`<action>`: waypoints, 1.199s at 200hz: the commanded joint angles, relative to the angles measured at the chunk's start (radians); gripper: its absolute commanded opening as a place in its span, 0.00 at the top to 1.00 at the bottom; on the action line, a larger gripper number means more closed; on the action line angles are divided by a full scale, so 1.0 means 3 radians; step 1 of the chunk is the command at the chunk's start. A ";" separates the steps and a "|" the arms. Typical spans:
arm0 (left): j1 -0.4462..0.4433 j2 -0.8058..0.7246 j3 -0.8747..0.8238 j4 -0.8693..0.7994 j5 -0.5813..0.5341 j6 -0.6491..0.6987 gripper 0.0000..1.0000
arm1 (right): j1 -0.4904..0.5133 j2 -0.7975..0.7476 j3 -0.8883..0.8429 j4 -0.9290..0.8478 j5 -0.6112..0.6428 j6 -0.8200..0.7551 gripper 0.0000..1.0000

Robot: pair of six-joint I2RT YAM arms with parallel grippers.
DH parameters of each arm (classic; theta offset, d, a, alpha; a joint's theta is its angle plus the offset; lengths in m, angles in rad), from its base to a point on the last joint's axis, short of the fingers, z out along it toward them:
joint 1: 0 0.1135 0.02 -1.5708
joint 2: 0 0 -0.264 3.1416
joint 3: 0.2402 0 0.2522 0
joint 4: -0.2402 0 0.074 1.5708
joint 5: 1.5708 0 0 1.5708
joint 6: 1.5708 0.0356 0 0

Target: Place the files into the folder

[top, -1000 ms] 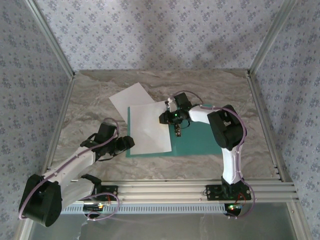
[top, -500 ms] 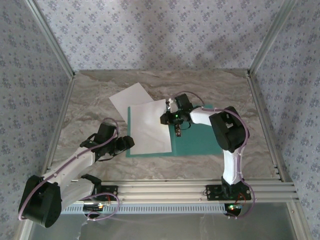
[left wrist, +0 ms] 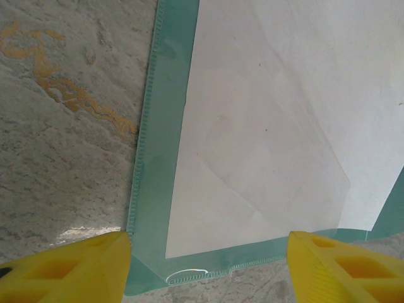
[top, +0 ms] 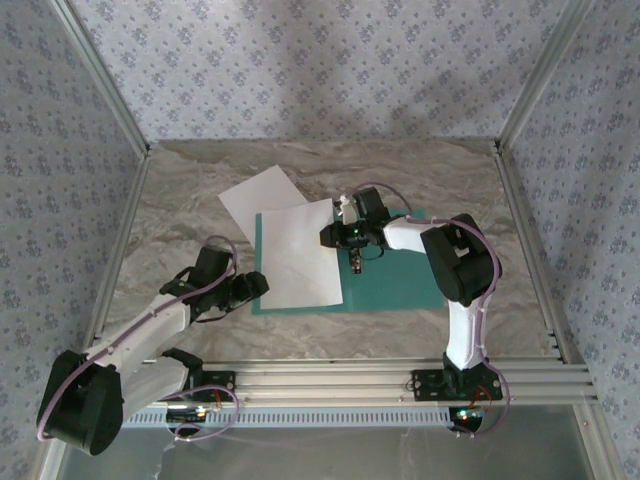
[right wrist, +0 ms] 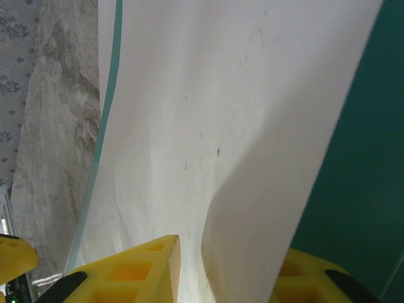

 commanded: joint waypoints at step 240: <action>-0.0016 -0.0035 -0.0017 -0.0031 -0.0037 0.0029 0.33 | 0.0050 -0.0179 -0.0386 0.0809 -0.0035 0.0096 0.92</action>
